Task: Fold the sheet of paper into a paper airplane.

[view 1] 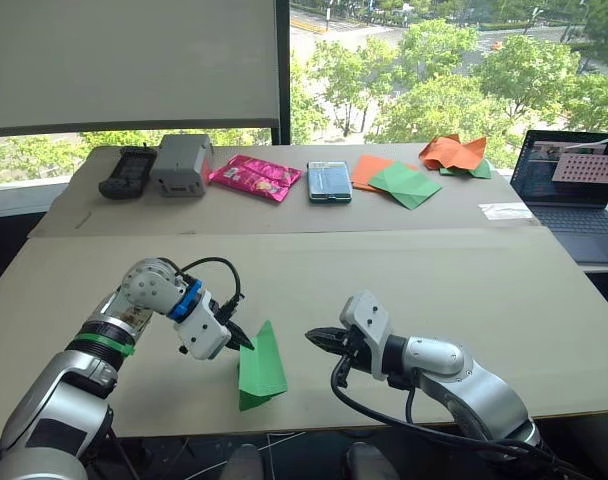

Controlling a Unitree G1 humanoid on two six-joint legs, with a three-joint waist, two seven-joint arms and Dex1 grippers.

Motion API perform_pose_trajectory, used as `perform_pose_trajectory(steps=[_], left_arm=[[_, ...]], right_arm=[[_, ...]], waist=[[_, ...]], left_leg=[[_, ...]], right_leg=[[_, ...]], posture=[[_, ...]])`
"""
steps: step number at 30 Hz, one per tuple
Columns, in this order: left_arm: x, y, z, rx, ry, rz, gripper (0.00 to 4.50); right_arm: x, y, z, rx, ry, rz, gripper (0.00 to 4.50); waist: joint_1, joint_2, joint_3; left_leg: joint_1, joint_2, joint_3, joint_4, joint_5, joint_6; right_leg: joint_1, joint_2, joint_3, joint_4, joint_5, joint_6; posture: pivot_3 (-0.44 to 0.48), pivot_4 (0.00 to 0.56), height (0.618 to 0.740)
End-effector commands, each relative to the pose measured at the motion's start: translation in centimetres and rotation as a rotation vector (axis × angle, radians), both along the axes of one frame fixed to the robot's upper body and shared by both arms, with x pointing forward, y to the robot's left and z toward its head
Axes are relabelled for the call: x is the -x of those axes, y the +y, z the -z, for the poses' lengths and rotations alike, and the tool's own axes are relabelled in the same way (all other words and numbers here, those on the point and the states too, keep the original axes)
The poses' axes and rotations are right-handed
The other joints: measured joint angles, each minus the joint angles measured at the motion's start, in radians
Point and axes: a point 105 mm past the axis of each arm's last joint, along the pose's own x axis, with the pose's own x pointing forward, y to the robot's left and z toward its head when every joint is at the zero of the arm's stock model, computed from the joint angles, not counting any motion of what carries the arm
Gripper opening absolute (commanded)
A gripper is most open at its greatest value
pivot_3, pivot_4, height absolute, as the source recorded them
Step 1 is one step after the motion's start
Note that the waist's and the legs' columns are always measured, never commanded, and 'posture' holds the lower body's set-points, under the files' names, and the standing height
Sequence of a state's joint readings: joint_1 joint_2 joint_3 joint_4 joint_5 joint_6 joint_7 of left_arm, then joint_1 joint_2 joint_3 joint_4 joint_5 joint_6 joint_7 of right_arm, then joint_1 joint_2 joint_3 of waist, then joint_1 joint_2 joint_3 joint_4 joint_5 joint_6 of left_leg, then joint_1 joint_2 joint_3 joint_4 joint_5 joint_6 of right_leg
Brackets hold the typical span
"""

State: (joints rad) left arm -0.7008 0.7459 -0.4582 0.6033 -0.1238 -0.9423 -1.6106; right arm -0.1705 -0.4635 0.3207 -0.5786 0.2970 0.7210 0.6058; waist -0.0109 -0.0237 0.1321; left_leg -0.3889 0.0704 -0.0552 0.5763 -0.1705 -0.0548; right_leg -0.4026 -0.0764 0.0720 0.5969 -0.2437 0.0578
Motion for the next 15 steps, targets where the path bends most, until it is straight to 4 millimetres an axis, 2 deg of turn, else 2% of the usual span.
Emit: perform_pose_trajectory(steps=[1, 5, 9, 12, 15], left_arm=[[-0.3, 0.2, -0.6, 0.0, -0.02, -0.005, 0.04], [-1.0, 0.5, -1.1, 0.054, -0.006, -0.136, 0.04], [-2.2, 0.8, -2.0, 0.187, 0.072, -0.477, 0.04], [-1.2, 0.6, -2.4, 0.258, 0.225, -0.722, 0.04], [-0.7, 0.8, -2.4, 0.238, 0.261, -0.829, 0.04]], right_arm=[[0.0, 0.1, -1.2, -0.022, -0.049, -0.004, 0.0], [-0.1, 0.0, -1.3, -0.017, -0.055, 0.002, 0.0], [-1.2, -0.8, -2.3, -0.033, -0.096, 0.066, 0.0], [-2.8, -1.9, -3.6, -0.044, -0.154, 0.146, 0.0], [-3.1, -2.2, -3.9, -0.044, -0.165, 0.163, 0.0]], waist=[[-0.001, 0.0, 0.0], [-0.002, 0.0, 0.0], [-0.006, 0.0, 0.0], [-0.009, -0.001, 0.001], [-0.007, -0.001, 0.001]], left_leg=[[0.0, 0.0, 0.0, 0.0, 0.0, 0.0], [0.0, 0.0, 0.0, 0.0, 0.001, 0.001], [0.001, 0.0, 0.0, 0.0, 0.001, 0.001], [0.003, 0.0, 0.0, 0.0, 0.001, 0.001], [0.006, 0.0, -0.001, -0.001, 0.001, 0.001]], right_leg=[[0.0, 0.0, 0.0, 0.0, 0.0, 0.0], [0.0, 0.0, 0.0, 0.002, 0.0, 0.0], [0.0, 0.0, 0.0, 0.006, 0.0, 0.0], [0.0, 0.0, 0.0, 0.012, 0.0, 0.0], [-0.001, 0.0, 0.0, 0.013, 0.0, 0.0]], posture=[[0.0, 0.15, 0.718], [0.0, 0.15, 0.718], [0.0, 0.15, 0.718], [0.0, 0.15, 0.718], [0.0, 0.15, 0.718]])
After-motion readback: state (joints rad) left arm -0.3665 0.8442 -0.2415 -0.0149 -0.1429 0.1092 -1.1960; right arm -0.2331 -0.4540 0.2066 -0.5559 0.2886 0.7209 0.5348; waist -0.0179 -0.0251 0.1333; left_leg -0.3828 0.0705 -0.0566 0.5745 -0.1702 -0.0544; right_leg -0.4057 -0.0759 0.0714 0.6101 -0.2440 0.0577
